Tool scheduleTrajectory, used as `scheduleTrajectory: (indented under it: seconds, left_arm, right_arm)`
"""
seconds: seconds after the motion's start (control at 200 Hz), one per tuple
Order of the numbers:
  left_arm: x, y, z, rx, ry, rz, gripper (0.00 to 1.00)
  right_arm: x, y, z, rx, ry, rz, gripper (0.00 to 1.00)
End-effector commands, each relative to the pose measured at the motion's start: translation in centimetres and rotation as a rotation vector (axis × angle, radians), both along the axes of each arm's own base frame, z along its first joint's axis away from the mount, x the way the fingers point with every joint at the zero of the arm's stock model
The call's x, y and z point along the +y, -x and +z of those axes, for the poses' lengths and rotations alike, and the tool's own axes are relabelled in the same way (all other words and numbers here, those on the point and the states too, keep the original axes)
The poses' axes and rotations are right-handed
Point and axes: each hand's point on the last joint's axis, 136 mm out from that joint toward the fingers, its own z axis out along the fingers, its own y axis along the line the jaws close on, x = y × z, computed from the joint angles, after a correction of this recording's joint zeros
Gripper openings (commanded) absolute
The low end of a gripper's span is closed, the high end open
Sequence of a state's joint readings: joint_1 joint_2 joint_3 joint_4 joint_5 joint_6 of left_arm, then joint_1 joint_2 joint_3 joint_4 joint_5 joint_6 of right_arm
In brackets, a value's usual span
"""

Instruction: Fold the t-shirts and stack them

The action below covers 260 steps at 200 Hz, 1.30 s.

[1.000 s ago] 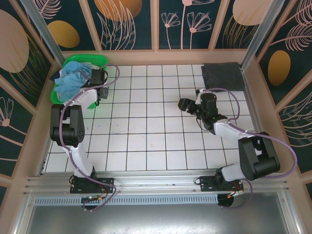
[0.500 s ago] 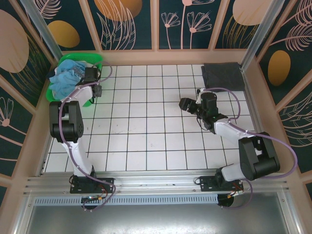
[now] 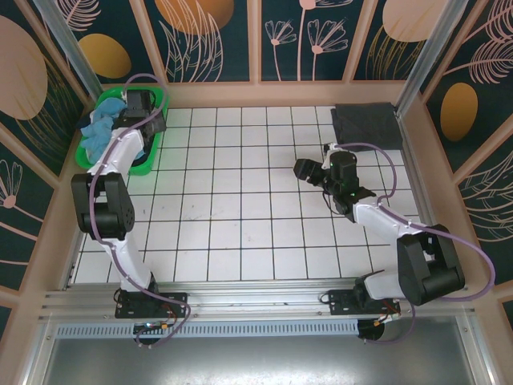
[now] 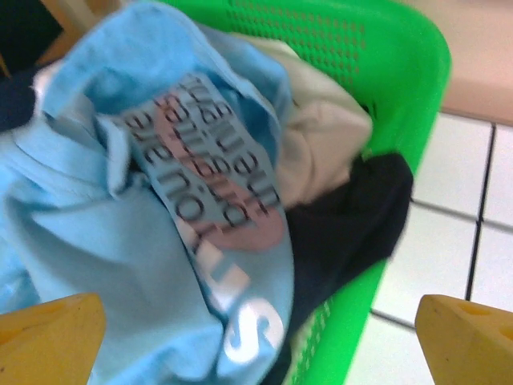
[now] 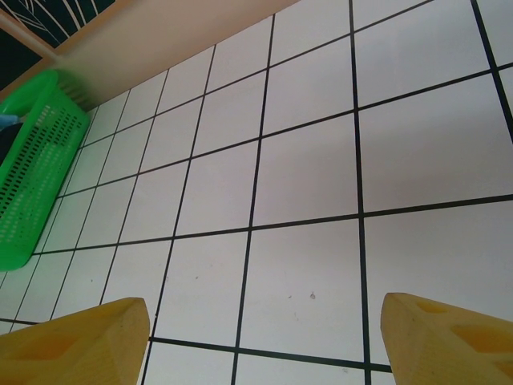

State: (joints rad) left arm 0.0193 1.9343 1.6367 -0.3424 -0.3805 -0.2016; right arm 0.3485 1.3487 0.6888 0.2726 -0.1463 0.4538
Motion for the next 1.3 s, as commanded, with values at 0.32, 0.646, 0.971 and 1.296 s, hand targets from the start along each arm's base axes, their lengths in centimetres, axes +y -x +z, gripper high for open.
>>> scheduleTrajectory:
  seconds: [0.32, 0.646, 0.971, 1.296]
  left_arm:
    - [2.9, -1.6, -7.8, 0.132, 0.061, 0.174, 0.50]
    - [3.2, 1.0, -0.4, -0.038, 0.046, 0.188, 0.11]
    - [3.0, 3.8, 9.1, -0.194, 0.033, 0.168, 0.00]
    - [-8.4, 11.7, 33.8, -0.828, 0.253, -0.437, 0.00]
  right_arm:
    - [-1.0, 0.8, 1.0, -0.047, 0.042, -0.021, 0.76]
    - [-1.0, 0.7, 0.9, -0.054, 0.038, -0.021, 0.76]
    - [-0.8, 0.9, 1.1, -0.055, 0.026, -0.008, 0.76]
    - [0.4, 1.9, 3.8, -0.114, -0.066, 0.056, 0.76]
